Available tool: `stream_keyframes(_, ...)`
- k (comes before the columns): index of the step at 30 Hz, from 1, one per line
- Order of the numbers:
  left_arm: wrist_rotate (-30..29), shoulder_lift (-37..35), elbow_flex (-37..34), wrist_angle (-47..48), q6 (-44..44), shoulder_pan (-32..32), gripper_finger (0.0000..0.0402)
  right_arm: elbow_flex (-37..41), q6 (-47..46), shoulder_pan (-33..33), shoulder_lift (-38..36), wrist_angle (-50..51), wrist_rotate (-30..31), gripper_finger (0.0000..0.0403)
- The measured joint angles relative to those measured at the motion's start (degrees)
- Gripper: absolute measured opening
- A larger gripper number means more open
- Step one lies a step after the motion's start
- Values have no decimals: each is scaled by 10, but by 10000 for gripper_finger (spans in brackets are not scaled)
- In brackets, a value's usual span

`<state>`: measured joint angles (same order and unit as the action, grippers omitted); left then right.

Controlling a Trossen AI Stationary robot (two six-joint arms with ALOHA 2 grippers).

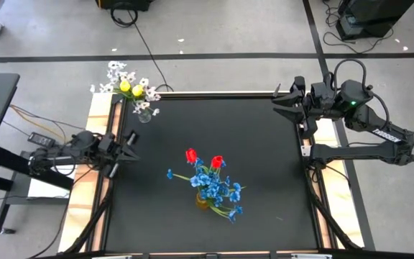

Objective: Sort flowers into vase by color
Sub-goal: Return to Home Position

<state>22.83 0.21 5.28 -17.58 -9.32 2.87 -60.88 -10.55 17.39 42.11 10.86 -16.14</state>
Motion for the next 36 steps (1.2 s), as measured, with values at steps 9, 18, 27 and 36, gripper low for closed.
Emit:
stream_keyframes(9,-95,0,-13,72,44,2,8,0,0,0,0,0,0,133)
stream_keyframes(18,-157,0,-37,92,57,2,86,0,0,0,0,0,0,133)
stream_keyframes(27,-158,1,-48,93,60,2,120,0,0,0,0,-1,0,133)
stream_keyframes(36,-176,1,-48,101,61,2,116,0,0,0,0,-1,0,133)
